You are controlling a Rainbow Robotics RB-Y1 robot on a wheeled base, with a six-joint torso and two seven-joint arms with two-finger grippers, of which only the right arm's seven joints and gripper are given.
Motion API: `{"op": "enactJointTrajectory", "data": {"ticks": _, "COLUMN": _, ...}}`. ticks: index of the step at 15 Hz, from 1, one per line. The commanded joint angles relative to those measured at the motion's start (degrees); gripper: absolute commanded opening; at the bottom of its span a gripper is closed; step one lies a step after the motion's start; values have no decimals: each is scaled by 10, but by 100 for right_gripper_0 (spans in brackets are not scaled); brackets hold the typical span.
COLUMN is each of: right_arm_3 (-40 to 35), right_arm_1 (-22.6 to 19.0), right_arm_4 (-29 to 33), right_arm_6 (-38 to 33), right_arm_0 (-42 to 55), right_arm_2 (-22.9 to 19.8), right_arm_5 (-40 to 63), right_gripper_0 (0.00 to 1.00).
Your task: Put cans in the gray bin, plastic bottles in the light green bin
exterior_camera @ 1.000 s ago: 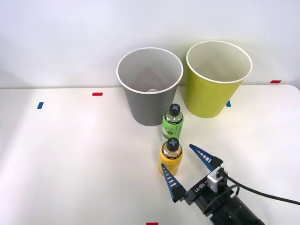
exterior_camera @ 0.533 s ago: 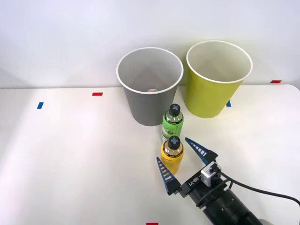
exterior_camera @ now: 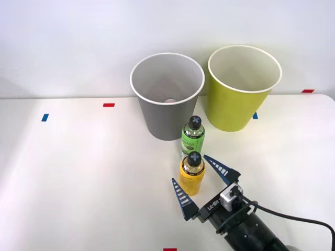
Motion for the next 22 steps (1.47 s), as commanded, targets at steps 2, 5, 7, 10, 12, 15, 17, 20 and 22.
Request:
{"op": "enactJointTrajectory", "data": {"ticks": 2, "right_arm_3": 0, "right_arm_1": 7, "right_arm_4": 1, "right_arm_6": 6, "right_arm_0": -2, "right_arm_2": 1, "right_arm_5": 1, "right_gripper_0": 100}}
{"op": "enactJointTrajectory", "data": {"ticks": 5, "right_arm_3": -1, "right_arm_1": 11, "right_arm_4": 1, "right_arm_6": 14, "right_arm_0": -2, "right_arm_2": 1, "right_arm_5": 2, "right_gripper_0": 74}}
{"op": "enactJointTrajectory", "data": {"ticks": 7, "right_arm_3": 0, "right_arm_1": 12, "right_arm_4": 0, "right_arm_6": 20, "right_arm_0": -2, "right_arm_2": 0, "right_arm_5": 2, "right_gripper_0": 3}}
{"op": "enactJointTrajectory", "data": {"ticks": 10, "right_arm_3": 0, "right_arm_1": 12, "right_arm_4": 1, "right_arm_6": 25, "right_arm_0": -2, "right_arm_2": 0, "right_arm_5": 2, "right_gripper_0": 0}}
{"op": "enactJointTrajectory", "data": {"ticks": 12, "right_arm_3": -1, "right_arm_1": 14, "right_arm_4": 1, "right_arm_6": 28, "right_arm_0": -2, "right_arm_2": 0, "right_arm_5": 2, "right_gripper_0": 0}}
{"op": "enactJointTrajectory", "data": {"ticks": 15, "right_arm_3": -7, "right_arm_1": 15, "right_arm_4": 1, "right_arm_6": 30, "right_arm_0": 1, "right_arm_2": 0, "right_arm_5": 2, "right_gripper_0": 0}}
{"op": "enactJointTrajectory", "data": {"ticks": 17, "right_arm_3": -39, "right_arm_1": -2, "right_arm_4": -4, "right_arm_6": 27, "right_arm_0": 25, "right_arm_2": -1, "right_arm_5": 2, "right_gripper_0": 0}}
{"op": "enactJointTrajectory", "data": {"ticks": 20, "right_arm_3": -137, "right_arm_1": -48, "right_arm_4": -7, "right_arm_6": 21, "right_arm_0": 101, "right_arm_2": -11, "right_arm_5": 3, "right_gripper_0": 0}}
{"op": "enactJointTrajectory", "data": {"ticks": 22, "right_arm_3": -209, "right_arm_1": -64, "right_arm_4": -12, "right_arm_6": 13, "right_arm_0": 130, "right_arm_2": -17, "right_arm_5": 29, "right_gripper_0": 0}}
